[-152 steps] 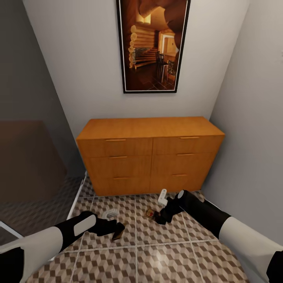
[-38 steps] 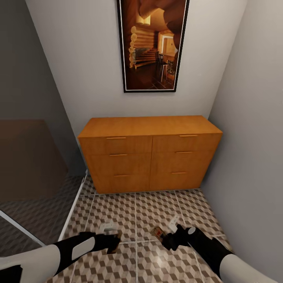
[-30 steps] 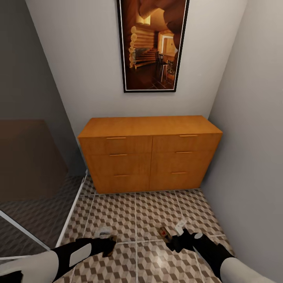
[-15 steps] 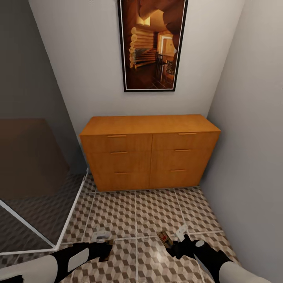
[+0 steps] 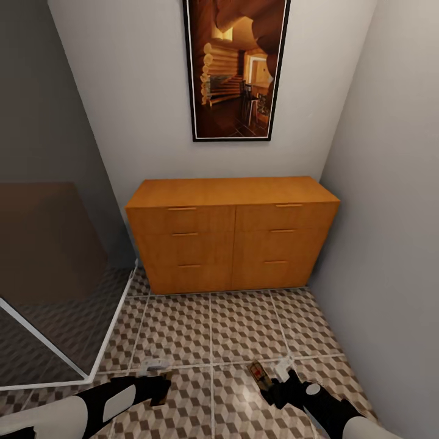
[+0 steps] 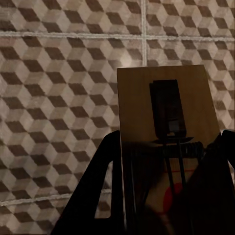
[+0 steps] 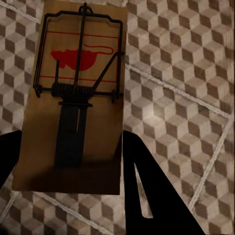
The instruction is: Take the four mousetraps from the cabinet in the bathroom and place them on the bathroom floor. Make sure all four end up on the same floor surface, and ensure that at least two of them are either under or directly next to the same bathroom sink.
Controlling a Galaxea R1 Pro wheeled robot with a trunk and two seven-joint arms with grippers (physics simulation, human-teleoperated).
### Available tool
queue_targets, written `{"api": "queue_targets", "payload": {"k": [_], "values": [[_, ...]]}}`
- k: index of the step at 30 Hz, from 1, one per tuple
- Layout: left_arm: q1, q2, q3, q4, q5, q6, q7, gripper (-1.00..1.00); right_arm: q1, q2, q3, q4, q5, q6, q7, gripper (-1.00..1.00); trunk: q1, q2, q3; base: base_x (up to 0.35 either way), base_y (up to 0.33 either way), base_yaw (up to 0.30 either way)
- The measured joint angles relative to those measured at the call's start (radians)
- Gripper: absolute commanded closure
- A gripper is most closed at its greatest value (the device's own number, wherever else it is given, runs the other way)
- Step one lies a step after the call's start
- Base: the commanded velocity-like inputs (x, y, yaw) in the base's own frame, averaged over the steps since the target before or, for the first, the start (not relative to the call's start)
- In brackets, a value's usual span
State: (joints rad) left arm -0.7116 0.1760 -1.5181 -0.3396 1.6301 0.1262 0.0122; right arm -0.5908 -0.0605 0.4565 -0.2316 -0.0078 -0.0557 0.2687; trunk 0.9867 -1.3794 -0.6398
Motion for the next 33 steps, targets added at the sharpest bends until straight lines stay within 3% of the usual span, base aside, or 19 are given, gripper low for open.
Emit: {"api": "queue_targets", "payload": {"k": [5,10,15,23,33], "values": [[0.001,-0.005,0.000,0.052,0.002,0.000,0.001,1.00,0.023,0.000,0.000,0.003,0.000,-0.032,-0.059,1.00,0.000,0.000,0.000,0.000,0.000,0.000],[0.022,-0.003,0.000,0.061,0.004,-0.016,0.009,1.00,0.035,0.000,-0.003,0.014,-0.001,-0.039,-0.069,1.00,0.000,0.000,0.000,0.000,0.000,0.000],[0.046,-0.005,-0.001,0.062,0.005,-0.086,0.066,1.00,0.044,0.000,-0.044,0.029,-0.001,-0.056,-0.071,1.00,0.000,0.000,0.000,0.000,0.000,0.000],[0.080,-0.004,-0.001,0.063,0.008,-0.101,0.081,1.00,0.054,0.001,-0.053,0.082,-0.001,-0.107,-0.072,1.00,0.000,0.000,0.000,-0.012,0.000,0.000],[0.087,-0.003,0.000,0.065,0.008,-0.123,0.081,1.00,0.055,0.000,-0.054,0.085,-0.001,-0.109,-0.071,1.00,0.001,0.000,0.000,-0.268,0.000,0.000]]}}
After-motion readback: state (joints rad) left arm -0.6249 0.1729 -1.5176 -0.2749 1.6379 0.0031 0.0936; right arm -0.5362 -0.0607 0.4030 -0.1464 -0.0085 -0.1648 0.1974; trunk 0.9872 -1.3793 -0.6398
